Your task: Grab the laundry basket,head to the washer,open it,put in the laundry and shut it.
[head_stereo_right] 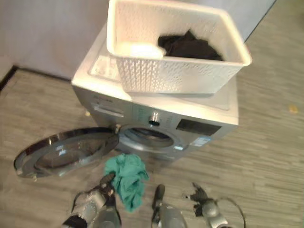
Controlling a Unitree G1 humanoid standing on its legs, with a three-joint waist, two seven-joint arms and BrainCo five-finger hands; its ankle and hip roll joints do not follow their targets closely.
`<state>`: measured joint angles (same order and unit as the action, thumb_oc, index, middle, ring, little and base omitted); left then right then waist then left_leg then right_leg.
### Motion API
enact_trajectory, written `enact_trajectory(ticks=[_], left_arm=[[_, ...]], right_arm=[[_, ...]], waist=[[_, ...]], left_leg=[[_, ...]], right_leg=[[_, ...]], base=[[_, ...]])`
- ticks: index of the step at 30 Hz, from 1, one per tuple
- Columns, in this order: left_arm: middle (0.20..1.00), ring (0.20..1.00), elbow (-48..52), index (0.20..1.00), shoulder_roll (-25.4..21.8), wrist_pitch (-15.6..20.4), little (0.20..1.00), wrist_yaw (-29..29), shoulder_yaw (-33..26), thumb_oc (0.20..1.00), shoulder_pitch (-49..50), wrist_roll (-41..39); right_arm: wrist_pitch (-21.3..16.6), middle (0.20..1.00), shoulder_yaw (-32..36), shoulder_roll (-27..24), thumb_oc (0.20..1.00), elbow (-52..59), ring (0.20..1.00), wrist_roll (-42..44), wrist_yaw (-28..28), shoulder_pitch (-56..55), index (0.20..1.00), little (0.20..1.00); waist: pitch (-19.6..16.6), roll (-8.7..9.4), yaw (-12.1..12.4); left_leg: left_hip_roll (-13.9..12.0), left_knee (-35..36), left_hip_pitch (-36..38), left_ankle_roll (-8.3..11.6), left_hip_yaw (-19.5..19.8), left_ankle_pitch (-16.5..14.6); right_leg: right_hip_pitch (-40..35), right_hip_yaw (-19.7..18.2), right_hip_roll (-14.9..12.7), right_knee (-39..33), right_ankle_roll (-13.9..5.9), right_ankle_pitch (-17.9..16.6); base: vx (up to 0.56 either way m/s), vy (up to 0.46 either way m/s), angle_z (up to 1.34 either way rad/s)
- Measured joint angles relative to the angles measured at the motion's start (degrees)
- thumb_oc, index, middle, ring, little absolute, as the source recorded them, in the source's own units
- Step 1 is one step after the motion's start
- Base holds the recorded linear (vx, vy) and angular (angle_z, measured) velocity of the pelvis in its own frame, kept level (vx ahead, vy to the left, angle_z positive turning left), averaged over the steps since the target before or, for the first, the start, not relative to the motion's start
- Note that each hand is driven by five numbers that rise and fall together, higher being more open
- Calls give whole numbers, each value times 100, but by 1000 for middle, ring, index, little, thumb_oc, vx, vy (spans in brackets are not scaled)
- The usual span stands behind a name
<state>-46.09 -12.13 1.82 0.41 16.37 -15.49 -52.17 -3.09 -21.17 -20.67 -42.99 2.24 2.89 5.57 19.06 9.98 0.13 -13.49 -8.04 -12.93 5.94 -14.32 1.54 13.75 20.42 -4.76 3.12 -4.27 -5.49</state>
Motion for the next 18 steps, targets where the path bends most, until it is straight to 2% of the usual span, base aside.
enact_trajectory(ticks=[2, 3, 4, 5, 6, 7, 9, 11, 13, 14, 17, 18], left_arm=[[200, 200, -370, 200, 61, 111, 200, 199, -31, 200, -572, -1], [200, 200, -544, 200, 131, 117, 200, 293, -52, 200, -788, -1], [200, 200, -702, 200, 229, 153, 200, 391, -184, 200, -1033, -6], [200, 200, -1161, 200, 378, 215, 200, 617, -565, 200, -1602, -57], [200, 200, -1400, 200, 359, 309, 200, 806, -745, 200, -1939, -98], [200, 200, -1508, 200, 362, 315, 200, 863, -889, 200, -2009, -142], [200, 200, -1879, 200, 335, 332, 200, 1025, -1182, 200, -2415, -205], [200, 200, -2066, 200, 78, 407, 200, 1166, -1308, 200, -2985, -411], [200, 200, -2228, 200, -105, 406, 200, 1237, -1405, 200, -3222, -431], [200, 200, -2266, 200, -281, 410, 200, 1289, -1407, 200, -3449, -559], [200, 200, -2360, 200, -498, 454, 200, 1301, -1494, 200, -3855, -647], [200, 200, -2458, 200, -717, 457, 200, 1337, -1592, 200, -4103, -771]], right_arm=[[-53, 1000, 138, 34, 1000, 109, 1000, 27, 13, 225, 1000, 1000], [-62, 1000, 202, 14, 1000, 167, 1000, 27, 27, 223, 1000, 1000], [-65, 1000, 218, 3, 1000, 176, 1000, 37, 84, 193, 1000, 1000], [-87, 1000, 207, -2, 1000, 115, 1000, 41, 111, 224, 1000, 1000], [-66, 1000, 209, 10, 1000, -95, 1000, 52, 134, 255, 1000, 1000], [-66, 1000, 216, 9, 1000, -341, 1000, 80, 165, 246, 1000, 1000], [-114, 1000, 373, 13, 1000, -739, 1000, 255, 252, 311, 1000, 1000], [-68, 1000, 511, 3, 1000, -1200, 1000, 641, 357, 422, 1000, 1000], [-75, 1000, 486, 5, 1000, -1261, 1000, 800, 349, 414, 1000, 1000], [-171, 1000, 477, 39, 1000, -1347, 1000, 896, 346, 359, 1000, 1000], [-150, 1000, 444, 61, 1000, -1473, 1000, 1051, 336, 349, 1000, 1000], [-182, 1000, 440, 59, 1000, -1260, 1000, 1052, 333, 323, 1000, 1000]], waist=[[274, 278, -65], [370, 352, -124], [431, 429, -171], [603, 519, -290], [688, 527, -434], [707, 502, -577], [735, 464, -777], [712, 494, -978], [712, 494, -1072], [708, 499, -1107], [701, 497, -1092], [593, 519, -1095]], left_leg=[[-120, -155, -169, 104, 86, -37], [-156, -297, -311, 128, 133, -105], [-211, -524, -550, 147, 143, -185], [-314, -1082, -1155, 136, 271, -368], [-439, -1433, -1641, 118, 288, -448], [-496, -1583, -1771, 122, 284, -495], [-597, -1861, -2091, 133, 411, -620], [-679, -1996, -2551, 149, 492, -662], [-725, -2085, -2657, 166, 558, -686], [-829, -2255, -2772, 190, 576, -784], [-890, -2418, -2971, 187, 587, -884], [-985, -2646, -3192, 220, 607, -989]], right_leg=[[212, -15, 51, 254, -14, 75], [341, -4, 44, 416, 21, 137], [629, -21, 58, 669, 10, 218], [1184, -28, -22, 1200, 118, 431], [1633, -45, 15, 1504, 151, 472], [1769, -68, 42, 1599, 179, 502], [2040, -70, 75, 1782, 163, 608], [2403, -19, 160, 1699, 82, 578], [2466, -22, 225, 1670, 70, 564], [2535, -30, 306, 1688, 103, 551], [2684, -60, 359, 1716, 173, 536], [2855, -106, 446, 1744, 321, 431]], base=[[3, -59, -6], [-50, -77, -6], [-57, -69, -3], [-59, -40, -18], [-59, -48, -21], [-36, -30, -22], [-10, -5, -13], [11, 4, -15], [26, 8, -17], [21, 8, -23], [31, -2, -20], [53, -18, -34]])
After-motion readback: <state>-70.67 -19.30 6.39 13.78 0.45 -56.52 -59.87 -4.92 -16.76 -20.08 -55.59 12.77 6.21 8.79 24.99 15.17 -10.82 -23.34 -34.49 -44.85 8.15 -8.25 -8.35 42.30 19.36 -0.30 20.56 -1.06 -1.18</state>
